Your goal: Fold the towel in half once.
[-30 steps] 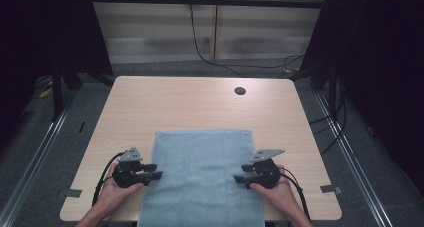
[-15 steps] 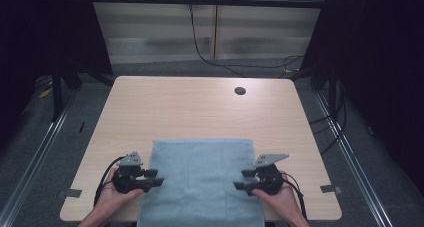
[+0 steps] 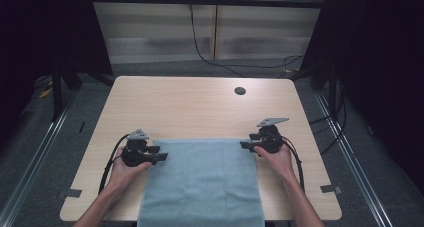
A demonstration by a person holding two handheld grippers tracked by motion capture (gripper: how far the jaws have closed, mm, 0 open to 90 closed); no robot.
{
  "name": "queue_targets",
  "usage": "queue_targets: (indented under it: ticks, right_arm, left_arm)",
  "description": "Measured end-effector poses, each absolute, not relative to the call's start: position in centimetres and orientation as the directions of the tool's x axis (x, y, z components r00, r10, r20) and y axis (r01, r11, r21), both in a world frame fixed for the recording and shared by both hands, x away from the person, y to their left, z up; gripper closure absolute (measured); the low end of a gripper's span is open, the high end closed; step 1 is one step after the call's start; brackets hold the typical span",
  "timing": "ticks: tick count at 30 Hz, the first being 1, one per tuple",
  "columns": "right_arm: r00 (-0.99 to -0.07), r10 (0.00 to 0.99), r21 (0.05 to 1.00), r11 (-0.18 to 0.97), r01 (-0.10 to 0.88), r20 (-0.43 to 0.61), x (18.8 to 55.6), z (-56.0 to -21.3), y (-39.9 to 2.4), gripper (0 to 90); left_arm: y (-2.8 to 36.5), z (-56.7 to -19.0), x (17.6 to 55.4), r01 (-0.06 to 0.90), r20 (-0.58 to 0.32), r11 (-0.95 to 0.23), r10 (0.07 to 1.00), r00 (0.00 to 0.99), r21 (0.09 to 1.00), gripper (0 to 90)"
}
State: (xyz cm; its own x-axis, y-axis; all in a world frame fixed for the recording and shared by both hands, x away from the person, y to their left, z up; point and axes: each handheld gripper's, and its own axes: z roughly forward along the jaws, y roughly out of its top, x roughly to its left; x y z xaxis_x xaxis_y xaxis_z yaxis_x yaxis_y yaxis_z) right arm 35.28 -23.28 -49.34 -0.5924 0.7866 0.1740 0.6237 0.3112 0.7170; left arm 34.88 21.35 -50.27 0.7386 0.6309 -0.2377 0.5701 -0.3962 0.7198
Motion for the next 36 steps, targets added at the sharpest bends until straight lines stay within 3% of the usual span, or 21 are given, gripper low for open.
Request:
queue_targets:
  ticks: [6, 18, 21, 24, 26, 27, 33, 36]
  right_arm:
    - [-0.595, 0.794, 0.712, 0.348, 0.609, 0.121, 35.3, -49.9, -23.0, 41.4]
    - [-0.586, 0.803, 0.706, 0.354, 0.613, 0.106, 35.4, -50.6, -23.5, 39.6]
    - [-0.595, 0.801, 0.703, 0.384, 0.599, 0.070, 35.1, -50.5, -22.8, 46.1]
    - [-0.617, 0.784, 0.711, 0.397, 0.580, 0.066, 34.7, -50.5, -22.1, 65.2]
    - [-0.626, 0.777, 0.715, 0.400, 0.573, 0.067, 34.7, -50.5, -22.1, 68.1]
    - [-0.625, 0.775, 0.714, 0.386, 0.584, 0.092, 34.6, -50.5, -22.1, 76.6]
    - [-0.628, 0.769, 0.712, 0.373, 0.596, 0.123, 34.7, -50.5, -22.1, 82.7]
    - [-0.627, 0.768, 0.713, 0.367, 0.597, 0.131, 34.7, -50.6, -22.2, 82.7]
  left_arm:
    - [21.4, -50.6, 34.5, 0.528, -0.193, -0.409, 0.625, 0.756, 0.744, 45.8]
    - [21.4, -50.7, 34.2, 0.525, -0.192, -0.397, 0.630, 0.752, 0.753, 45.2]
    - [21.4, -50.7, 34.2, 0.520, -0.187, -0.401, 0.629, 0.755, 0.754, 45.3]
    - [21.2, -50.6, 34.2, 0.527, -0.184, -0.410, 0.633, 0.752, 0.744, 42.8]
    - [21.1, -50.5, 34.2, 0.542, -0.196, -0.410, 0.636, 0.746, 0.734, 41.3]
    - [21.1, -50.3, 34.3, 0.553, -0.208, -0.413, 0.633, 0.745, 0.724, 39.4]
    - [22.1, -49.3, 35.6, 0.562, -0.219, -0.385, 0.648, 0.729, 0.732, 39.6]
    - [23.4, -48.0, 36.9, 0.552, -0.220, -0.312, 0.685, 0.695, 0.773, 40.4]
